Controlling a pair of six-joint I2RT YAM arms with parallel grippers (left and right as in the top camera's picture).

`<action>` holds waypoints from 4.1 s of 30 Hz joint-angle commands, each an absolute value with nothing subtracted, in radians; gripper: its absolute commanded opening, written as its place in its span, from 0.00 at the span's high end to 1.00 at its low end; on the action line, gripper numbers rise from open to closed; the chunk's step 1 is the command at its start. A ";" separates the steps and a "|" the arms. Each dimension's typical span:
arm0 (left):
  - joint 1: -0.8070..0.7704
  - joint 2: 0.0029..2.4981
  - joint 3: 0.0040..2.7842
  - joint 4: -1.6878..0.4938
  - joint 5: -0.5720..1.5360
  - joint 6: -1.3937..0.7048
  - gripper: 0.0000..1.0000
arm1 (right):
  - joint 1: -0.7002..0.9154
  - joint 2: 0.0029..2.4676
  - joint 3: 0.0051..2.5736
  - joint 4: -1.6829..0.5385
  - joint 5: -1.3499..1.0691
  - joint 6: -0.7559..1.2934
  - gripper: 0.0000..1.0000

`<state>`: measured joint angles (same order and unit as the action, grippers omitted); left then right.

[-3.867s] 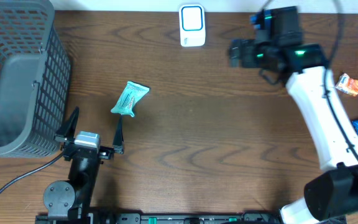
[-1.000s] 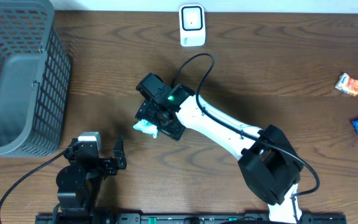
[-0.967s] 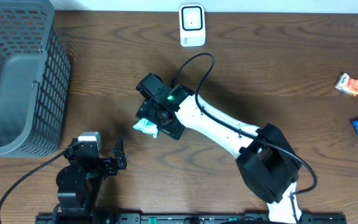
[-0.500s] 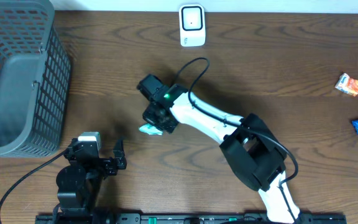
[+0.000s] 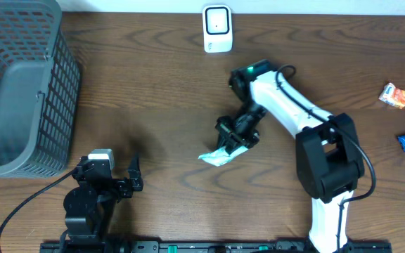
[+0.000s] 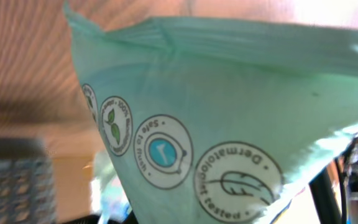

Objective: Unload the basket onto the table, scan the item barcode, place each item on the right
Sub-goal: 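Lift the mint wipes pack with the right gripper and carry it right, then hold the mint wipes pack up to the white scanner with the right gripper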

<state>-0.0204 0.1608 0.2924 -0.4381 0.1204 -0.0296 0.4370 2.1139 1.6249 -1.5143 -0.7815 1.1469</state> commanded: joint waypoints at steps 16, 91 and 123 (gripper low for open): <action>-0.016 0.154 0.298 -0.434 0.111 -0.031 0.02 | 0.344 2.088 1.623 -1.702 -1.351 1.289 0.98; -0.016 0.154 0.298 -0.434 0.111 -0.031 0.02 | 0.342 2.245 1.985 -0.535 -0.318 1.111 0.99; -0.016 0.154 0.298 -0.434 0.111 -0.031 0.02 | 0.332 2.556 2.032 -0.093 -0.491 1.723 0.98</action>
<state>-0.0204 0.1604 0.2924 -0.4381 0.1204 -0.0296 0.3439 2.5275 2.0155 -0.0422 -0.4416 1.6943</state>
